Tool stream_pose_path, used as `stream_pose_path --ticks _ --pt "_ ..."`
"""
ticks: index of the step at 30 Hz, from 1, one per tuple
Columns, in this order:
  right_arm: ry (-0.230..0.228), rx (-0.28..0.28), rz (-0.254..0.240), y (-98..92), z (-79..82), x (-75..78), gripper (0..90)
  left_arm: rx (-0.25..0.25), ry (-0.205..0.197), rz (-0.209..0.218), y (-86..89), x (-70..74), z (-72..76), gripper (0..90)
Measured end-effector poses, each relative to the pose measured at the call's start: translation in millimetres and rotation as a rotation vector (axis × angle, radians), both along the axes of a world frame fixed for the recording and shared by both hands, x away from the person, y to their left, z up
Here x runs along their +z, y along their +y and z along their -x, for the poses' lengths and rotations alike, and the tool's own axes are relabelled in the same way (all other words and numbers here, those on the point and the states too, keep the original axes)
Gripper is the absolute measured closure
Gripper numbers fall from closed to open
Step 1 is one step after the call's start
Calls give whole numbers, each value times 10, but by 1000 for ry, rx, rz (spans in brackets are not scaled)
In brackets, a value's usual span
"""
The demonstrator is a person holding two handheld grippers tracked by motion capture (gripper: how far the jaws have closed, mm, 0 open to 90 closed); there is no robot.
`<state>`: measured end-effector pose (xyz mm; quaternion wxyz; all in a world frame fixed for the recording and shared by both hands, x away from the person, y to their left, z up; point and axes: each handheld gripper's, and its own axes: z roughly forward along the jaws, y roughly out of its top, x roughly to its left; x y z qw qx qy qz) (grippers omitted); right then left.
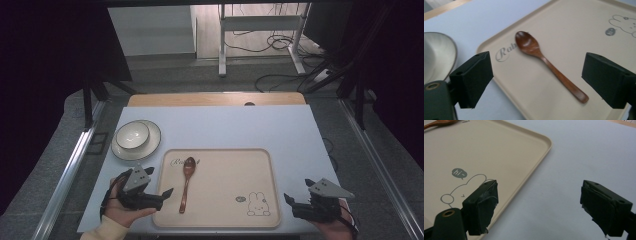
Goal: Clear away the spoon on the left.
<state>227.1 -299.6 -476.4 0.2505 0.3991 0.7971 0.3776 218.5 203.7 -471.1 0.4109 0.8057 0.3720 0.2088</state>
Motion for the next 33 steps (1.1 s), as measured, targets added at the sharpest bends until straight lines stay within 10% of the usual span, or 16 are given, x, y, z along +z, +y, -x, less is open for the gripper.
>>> stream_pose_path --ticks 17,33 --pt "6 3 -8 -22 -113 -20 149 217 19 47 633 -121 145 113" --pt "1 0 -11 -8 -121 -23 148 198 1 22 550 -121 143 116"
